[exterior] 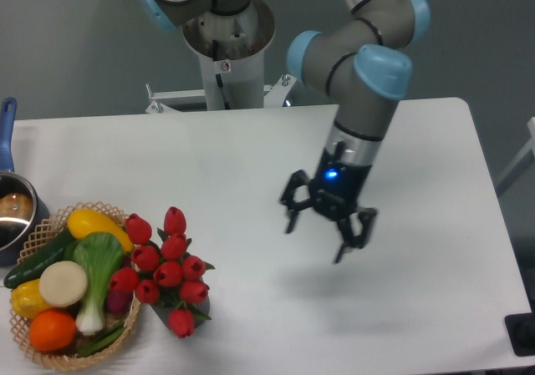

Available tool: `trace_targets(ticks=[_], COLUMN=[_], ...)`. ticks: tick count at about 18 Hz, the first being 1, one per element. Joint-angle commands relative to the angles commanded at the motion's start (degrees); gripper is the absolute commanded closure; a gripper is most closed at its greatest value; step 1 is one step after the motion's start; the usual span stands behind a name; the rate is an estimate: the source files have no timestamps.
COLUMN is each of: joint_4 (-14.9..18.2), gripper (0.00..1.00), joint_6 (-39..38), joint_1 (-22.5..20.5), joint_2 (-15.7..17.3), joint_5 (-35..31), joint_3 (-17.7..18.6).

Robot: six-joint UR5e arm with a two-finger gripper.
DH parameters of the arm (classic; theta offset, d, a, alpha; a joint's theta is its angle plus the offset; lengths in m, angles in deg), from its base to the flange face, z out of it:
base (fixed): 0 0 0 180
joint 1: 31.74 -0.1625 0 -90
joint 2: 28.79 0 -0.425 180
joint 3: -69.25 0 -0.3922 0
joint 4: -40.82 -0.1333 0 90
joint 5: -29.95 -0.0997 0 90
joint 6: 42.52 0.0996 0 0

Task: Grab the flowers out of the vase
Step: 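Move the open gripper toward the red tulips in the black vase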

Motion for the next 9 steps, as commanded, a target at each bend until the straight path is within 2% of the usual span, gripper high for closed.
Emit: trace_targets(ticks=[4, 9], joint_4=[0.1, 0.0], gripper=[0.00, 0.00], joint_6=[-0.6, -0.5], joint_1=[1.3, 2.3], joint_2=[-1.1, -2.2], joint_5=[7.9, 14.4], joint_3=[0.6, 2.2])
